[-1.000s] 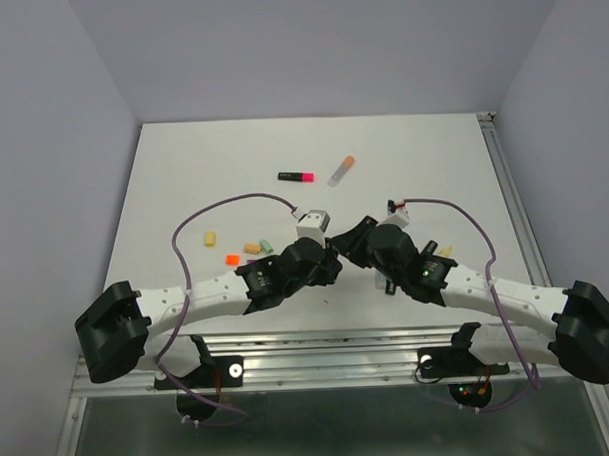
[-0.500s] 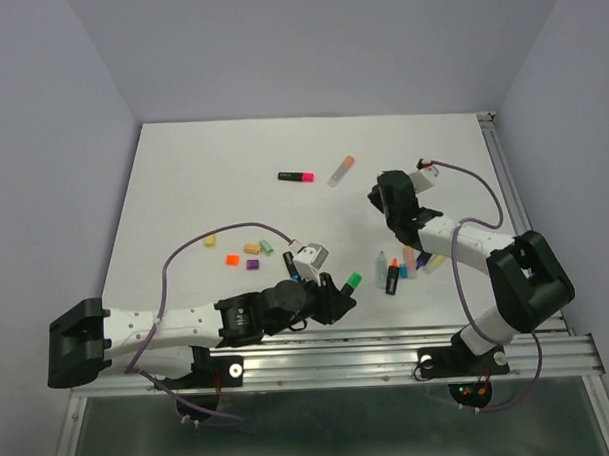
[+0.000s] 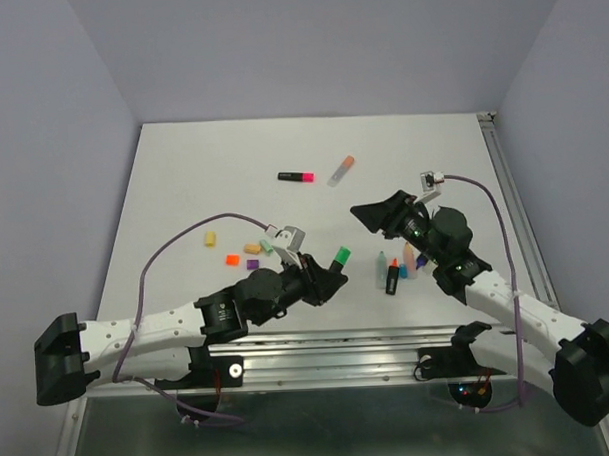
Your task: Open the pen caps
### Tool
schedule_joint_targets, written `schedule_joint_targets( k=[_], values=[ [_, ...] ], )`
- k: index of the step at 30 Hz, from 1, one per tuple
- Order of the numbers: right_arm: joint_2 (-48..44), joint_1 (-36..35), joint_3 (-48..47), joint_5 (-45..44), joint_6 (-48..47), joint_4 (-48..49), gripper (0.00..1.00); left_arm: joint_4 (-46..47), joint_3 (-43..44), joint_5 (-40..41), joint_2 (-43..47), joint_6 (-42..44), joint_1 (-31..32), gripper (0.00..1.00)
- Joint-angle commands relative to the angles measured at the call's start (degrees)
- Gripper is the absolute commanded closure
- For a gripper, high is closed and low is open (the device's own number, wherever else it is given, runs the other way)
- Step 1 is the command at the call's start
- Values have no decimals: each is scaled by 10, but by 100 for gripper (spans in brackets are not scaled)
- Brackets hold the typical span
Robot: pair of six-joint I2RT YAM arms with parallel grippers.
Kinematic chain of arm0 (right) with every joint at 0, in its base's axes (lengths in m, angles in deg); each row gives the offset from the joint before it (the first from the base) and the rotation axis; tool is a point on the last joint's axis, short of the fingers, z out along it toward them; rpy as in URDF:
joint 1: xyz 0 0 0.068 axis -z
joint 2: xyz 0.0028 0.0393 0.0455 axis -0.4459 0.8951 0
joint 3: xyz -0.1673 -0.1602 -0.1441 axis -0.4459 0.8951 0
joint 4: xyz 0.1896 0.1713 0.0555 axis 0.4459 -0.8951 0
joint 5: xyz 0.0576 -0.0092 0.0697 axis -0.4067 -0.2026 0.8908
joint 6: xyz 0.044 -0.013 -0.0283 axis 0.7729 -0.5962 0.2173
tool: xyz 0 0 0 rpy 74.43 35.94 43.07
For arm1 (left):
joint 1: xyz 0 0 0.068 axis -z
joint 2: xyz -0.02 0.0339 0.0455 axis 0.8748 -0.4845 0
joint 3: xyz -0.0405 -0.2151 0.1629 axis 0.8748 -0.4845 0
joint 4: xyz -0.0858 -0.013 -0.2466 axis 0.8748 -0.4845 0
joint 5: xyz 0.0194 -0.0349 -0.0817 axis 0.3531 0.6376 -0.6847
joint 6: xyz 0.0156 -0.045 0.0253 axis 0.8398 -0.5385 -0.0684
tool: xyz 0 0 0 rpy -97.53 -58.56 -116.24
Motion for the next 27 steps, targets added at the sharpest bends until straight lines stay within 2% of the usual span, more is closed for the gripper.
schedule_joint_targets(
  k=[1, 3, 6, 10, 16, 19, 21, 23, 25, 27],
  values=[
    [-21, -1, 86, 197, 58, 174, 15, 88, -25, -68, 28, 23, -50, 100],
    [-3, -1, 98, 246, 81, 228, 5, 131, -33, -97, 34, 26, -70, 100],
    [20, -4, 104, 272, 109, 314, 0, 134, -23, -112, 31, 27, -79, 100],
    [52, -19, 113, 274, 149, 432, 0, 134, -8, -131, 5, 17, -90, 100],
    [88, -57, 100, 237, 154, 462, 0, 134, -2, -129, -10, -10, -100, 100],
    [101, -73, 93, 225, 156, 464, 5, 134, 0, -119, -13, -17, -103, 100],
    [103, -86, 91, 207, 155, 464, 13, 134, 0, -103, -11, -29, -103, 100],
    [98, -95, 95, 186, 154, 465, 28, 134, -4, -86, -11, -44, -104, 100],
    [91, -101, 99, 157, 152, 464, 35, 134, -3, -86, -11, -43, -105, 100],
    [80, -110, 103, 138, 146, 458, 37, 134, -3, -89, -15, -44, -105, 100]
  ],
)
